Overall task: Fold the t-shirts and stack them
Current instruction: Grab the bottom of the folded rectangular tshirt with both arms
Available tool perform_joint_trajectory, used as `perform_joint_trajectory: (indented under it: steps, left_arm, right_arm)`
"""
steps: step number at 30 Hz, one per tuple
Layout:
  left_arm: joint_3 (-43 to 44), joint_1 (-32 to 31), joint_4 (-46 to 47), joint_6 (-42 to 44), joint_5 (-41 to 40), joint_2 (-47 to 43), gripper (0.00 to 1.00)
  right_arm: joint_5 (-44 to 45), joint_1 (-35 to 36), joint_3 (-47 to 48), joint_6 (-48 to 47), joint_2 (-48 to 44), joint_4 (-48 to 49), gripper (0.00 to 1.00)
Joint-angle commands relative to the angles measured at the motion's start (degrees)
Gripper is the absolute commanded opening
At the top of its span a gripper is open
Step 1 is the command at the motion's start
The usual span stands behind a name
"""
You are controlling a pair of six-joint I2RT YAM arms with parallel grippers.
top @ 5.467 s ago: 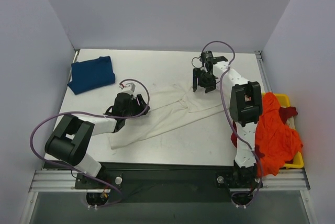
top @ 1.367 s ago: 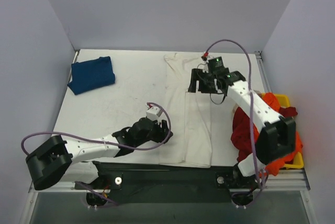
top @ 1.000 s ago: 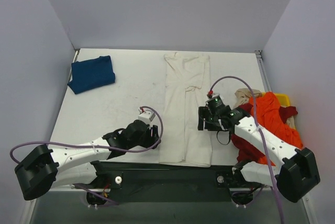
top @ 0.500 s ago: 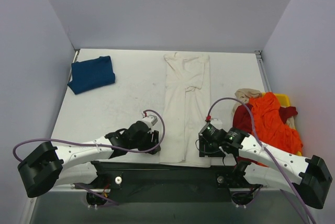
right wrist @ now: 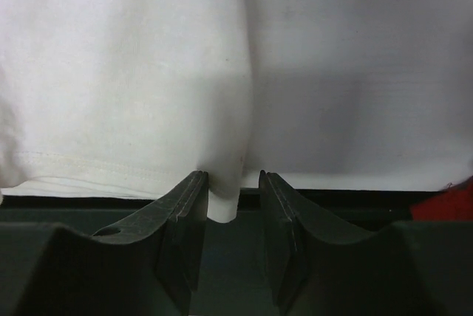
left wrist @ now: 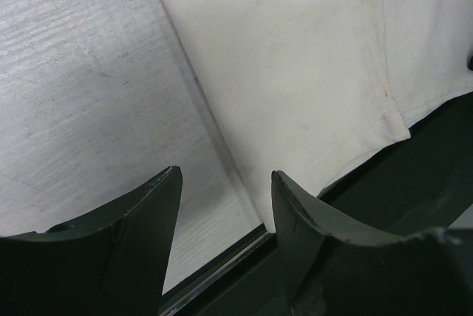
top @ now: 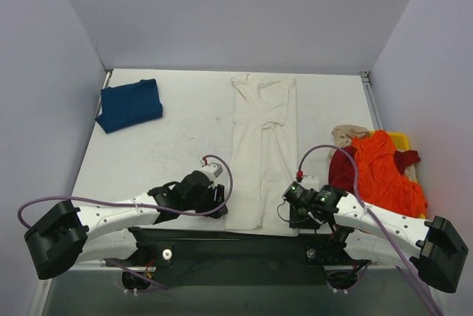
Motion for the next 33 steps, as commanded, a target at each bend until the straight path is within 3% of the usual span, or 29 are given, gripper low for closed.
perform_joint_trajectory:
  steps: [1,16,33]
  left_arm:
    - [0.43,-0.41,0.88,-0.74,0.63,-0.17,0.62]
    - [-1.15,-2.78,1.58,-3.55,1.51,0.8,0.57]
    - [-1.95,-6.57,2.37,-6.71,1.34,2.11,0.47]
  right_arm:
    - [0.96,0.69,-1.12,1.62,-0.18,-1.24,0.34]
    - [-2.47,3.24,-3.5,2.85,0.79,2.1,0.22]
    - [-1.5,4.91,-3.94,4.08,0.17,2.1,0.21]
